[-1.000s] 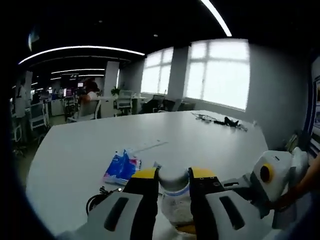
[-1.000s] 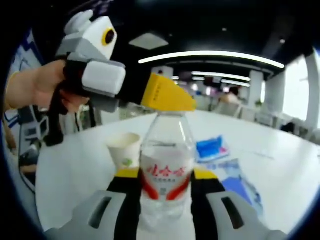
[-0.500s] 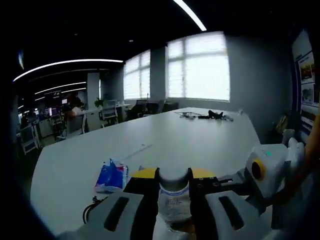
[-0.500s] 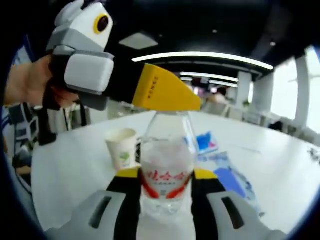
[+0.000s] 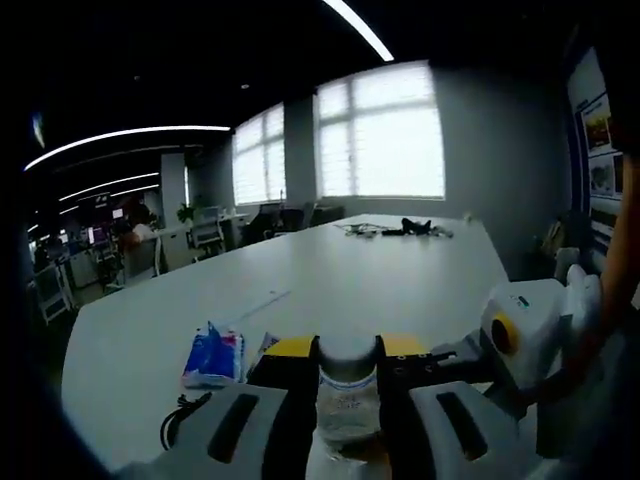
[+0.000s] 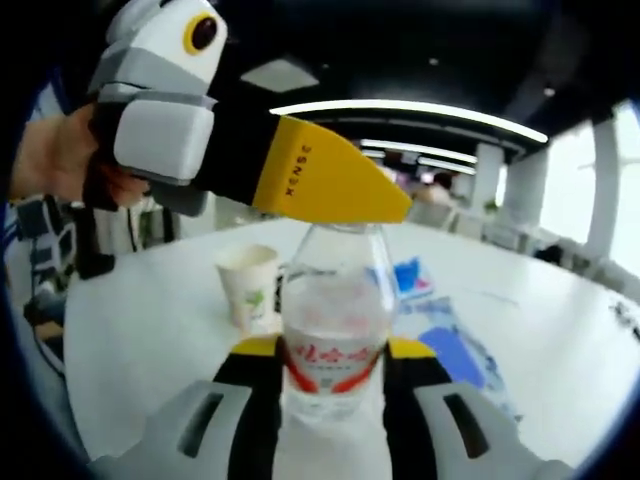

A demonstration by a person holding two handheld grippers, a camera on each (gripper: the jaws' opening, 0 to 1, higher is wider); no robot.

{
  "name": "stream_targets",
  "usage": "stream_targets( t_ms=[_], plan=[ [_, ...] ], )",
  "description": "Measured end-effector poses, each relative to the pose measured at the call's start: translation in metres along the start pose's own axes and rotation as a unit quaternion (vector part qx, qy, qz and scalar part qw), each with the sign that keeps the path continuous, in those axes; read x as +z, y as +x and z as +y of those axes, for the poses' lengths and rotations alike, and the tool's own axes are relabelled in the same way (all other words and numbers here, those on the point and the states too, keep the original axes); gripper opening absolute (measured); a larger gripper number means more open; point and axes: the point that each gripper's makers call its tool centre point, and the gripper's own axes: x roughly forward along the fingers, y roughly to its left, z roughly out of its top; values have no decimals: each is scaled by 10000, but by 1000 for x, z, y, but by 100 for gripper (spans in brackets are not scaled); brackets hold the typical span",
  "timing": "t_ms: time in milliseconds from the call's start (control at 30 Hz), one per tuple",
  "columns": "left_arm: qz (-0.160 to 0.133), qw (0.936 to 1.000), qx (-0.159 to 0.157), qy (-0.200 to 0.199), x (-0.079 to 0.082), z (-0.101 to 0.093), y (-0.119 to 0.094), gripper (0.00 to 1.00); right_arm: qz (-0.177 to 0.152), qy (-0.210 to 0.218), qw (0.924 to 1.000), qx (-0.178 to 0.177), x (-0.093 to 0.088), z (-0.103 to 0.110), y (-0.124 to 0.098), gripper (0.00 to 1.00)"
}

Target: Arrange the tabletop items into an orderly group along one side of the table until the central work area is clear of visible clutter.

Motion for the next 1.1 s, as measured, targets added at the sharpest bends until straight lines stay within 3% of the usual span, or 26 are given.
stream_targets(
  t_ms=[167,267,400,500,600,833,967,1100],
  plan=[
    [0,10000,68,-25,0,0,1,22,67,-72,9999,75,-2,0,0,35],
    [-32,9999,102,-59,0,-1,2,33,253,147,9993,235,-11,2,0,44],
    [-58,9998,159,-114,2,-3,2,36,241,226,9988,353,-14,2,-5,48],
    [-179,9981,389,-441,5,0,2,42,209,282,9976,596,-12,4,-7,55],
    [-211,9958,688,-573,2,2,-1,47,157,308,9957,863,-7,3,-11,55],
    [-110,9924,909,-819,-11,-2,-1,59,-4,159,9913,1304,2,-5,-16,60],
    [-188,9883,1230,-881,-5,6,-1,57,-91,13,9850,1724,6,-3,-16,61],
    [-263,9869,1260,-971,2,5,-2,45,-173,-71,9803,1966,11,-4,-15,60]
  ],
)
